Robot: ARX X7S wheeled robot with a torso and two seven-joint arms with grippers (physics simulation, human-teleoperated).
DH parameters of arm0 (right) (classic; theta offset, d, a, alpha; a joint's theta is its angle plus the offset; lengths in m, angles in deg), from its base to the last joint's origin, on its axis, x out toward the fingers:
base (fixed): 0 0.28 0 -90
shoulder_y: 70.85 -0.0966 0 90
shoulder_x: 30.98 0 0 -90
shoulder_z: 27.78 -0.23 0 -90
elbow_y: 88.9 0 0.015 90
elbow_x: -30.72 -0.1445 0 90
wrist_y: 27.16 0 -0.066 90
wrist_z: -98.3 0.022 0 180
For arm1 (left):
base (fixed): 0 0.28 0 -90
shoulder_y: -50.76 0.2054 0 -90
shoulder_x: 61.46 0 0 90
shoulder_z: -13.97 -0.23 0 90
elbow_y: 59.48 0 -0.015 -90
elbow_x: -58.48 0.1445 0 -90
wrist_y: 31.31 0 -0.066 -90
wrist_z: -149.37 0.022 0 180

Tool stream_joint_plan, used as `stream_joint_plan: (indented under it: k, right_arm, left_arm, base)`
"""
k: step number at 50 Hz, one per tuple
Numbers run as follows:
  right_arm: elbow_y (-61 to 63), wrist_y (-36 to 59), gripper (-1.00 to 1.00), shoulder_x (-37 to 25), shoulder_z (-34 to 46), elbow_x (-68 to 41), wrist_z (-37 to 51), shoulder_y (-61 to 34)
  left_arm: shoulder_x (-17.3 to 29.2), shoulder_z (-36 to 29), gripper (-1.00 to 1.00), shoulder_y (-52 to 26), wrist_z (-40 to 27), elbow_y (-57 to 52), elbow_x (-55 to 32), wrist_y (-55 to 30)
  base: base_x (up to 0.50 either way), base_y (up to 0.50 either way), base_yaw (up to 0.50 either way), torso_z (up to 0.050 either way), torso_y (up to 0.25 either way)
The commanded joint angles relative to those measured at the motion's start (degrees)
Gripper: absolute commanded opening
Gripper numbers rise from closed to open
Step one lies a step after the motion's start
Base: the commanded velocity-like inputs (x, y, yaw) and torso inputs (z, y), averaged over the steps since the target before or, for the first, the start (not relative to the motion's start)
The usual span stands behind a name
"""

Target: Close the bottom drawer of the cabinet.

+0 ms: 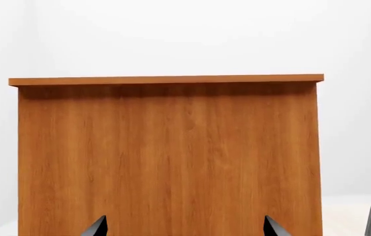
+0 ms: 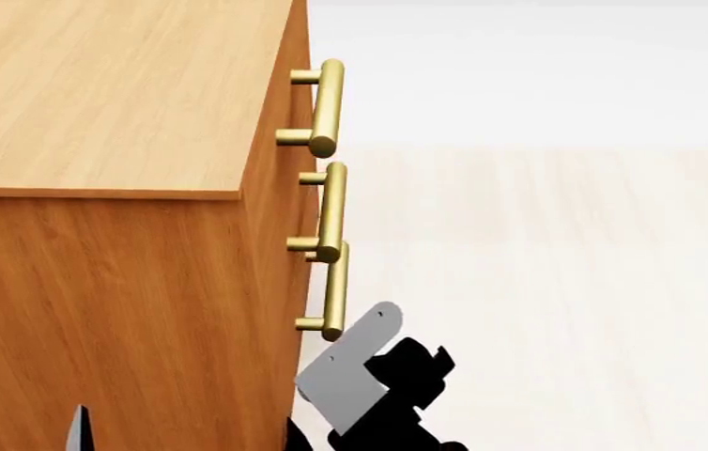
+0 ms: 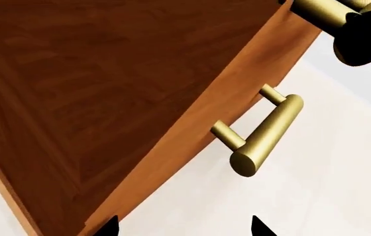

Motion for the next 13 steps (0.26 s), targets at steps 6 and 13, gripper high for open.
stream_joint_plan:
  k: [6, 13]
  right_arm:
    - [-0.1, -0.2, 1.00, 1.8, 1.6, -1.3, -1.4, 0.2]
    - [-0.3, -0.4, 1.00, 1.7, 1.6, -1.4, -1.2, 0.3]
  left_arm:
    - [0.2, -0.1, 1.00, 0.0, -0.2, 0.0, -0.2, 0.1]
    - [0.3, -0.2, 1.00, 0.0, -0.3, 0.2, -0.2, 0.4]
  base:
    - [0.00, 0.00, 0.01, -0.003, 0.000]
    - [0.00, 0.00, 0.01, 0.000, 0.000]
